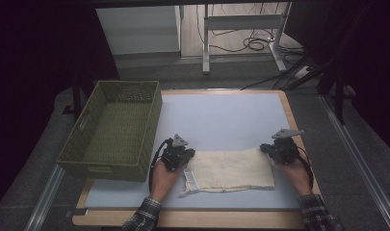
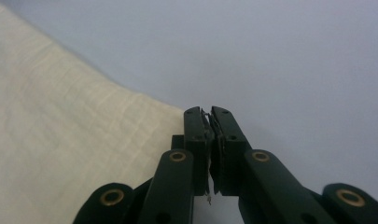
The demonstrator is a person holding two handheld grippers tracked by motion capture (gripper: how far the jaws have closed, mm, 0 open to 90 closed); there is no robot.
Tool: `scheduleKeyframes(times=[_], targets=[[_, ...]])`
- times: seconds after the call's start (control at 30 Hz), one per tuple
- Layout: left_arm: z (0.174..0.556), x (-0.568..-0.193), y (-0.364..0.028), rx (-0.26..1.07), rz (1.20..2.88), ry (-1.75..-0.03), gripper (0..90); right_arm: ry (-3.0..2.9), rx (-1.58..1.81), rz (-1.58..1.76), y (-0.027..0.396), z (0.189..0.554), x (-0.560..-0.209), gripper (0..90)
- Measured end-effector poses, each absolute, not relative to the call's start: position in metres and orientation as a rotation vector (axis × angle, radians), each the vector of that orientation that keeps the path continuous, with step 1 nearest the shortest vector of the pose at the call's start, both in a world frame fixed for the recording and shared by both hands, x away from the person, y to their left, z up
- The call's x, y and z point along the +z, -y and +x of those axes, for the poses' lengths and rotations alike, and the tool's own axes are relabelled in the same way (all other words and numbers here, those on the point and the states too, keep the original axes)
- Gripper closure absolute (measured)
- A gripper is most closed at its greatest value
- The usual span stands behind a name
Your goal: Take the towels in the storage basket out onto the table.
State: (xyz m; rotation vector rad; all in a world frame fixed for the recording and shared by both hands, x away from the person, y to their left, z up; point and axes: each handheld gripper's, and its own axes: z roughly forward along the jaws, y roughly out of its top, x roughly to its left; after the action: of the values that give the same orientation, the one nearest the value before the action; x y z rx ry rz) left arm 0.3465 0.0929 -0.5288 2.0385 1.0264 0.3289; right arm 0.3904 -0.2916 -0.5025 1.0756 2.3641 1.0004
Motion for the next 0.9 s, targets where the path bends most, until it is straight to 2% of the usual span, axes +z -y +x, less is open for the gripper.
scheduleKeyframes(times=[0.1,0.2,0.3,0.33,0.37,0.4,0.43,0.53,0.6,0.63,0.67,0.73,0.8,0.9], targets=[[0.338,-0.524,-0.096,0.327,2.003,-1.017,85.6,-2.352,1.021,1.117,0.289,0.414,-0.503,85.6],[0.337,-0.524,-0.099,0.346,2.015,-1.022,84.5,-2.37,1.012,1.129,0.287,0.422,-0.508,85.2],[0.348,-0.528,-0.105,0.336,2.009,-1.046,75.2,-2.379,1.017,1.14,0.285,0.421,-0.514,84.4],[0.351,-0.529,-0.107,0.326,1.992,-1.058,67.5,-2.368,1.041,1.139,0.288,0.418,-0.513,82.8],[0.351,-0.529,-0.107,0.326,1.992,-1.058,66.2,-2.368,1.041,1.139,0.288,0.418,-0.513,82.8],[0.351,-0.529,-0.107,0.328,1.999,-1.049,66.2,-2.359,1.063,1.149,0.29,0.416,-0.512,81.0],[0.352,-0.532,-0.105,0.319,2.018,-1.04,62.4,-2.345,1.08,1.169,0.295,0.413,-0.508,74.4],[0.354,-0.535,-0.101,0.352,2.052,-1.043,59.2,-2.349,1.075,1.202,0.297,0.411,-0.506,69.3],[0.357,-0.54,-0.1,0.368,2.074,-1.054,54.7,-2.346,1.086,1.21,0.296,0.407,-0.505,65.4],[0.359,-0.543,-0.101,0.377,2.082,-1.047,50.1,-2.361,1.077,1.186,0.294,0.4,-0.504,59.9],[0.36,-0.544,-0.102,0.364,2.065,-1.058,50.1,-2.361,1.077,1.186,0.294,0.4,-0.504,59.9],[0.36,-0.544,-0.101,0.372,2.068,-1.054,50.0,-2.386,1.059,1.153,0.29,0.393,-0.504,50.6],[0.361,-0.544,-0.101,0.403,2.082,-1.06,44.7,-2.412,1.029,1.116,0.286,0.386,-0.505,47.5],[0.362,-0.544,-0.101,0.387,2.072,-1.068,43.7,-2.424,1.035,1.102,0.282,0.378,-0.505,44.4]])
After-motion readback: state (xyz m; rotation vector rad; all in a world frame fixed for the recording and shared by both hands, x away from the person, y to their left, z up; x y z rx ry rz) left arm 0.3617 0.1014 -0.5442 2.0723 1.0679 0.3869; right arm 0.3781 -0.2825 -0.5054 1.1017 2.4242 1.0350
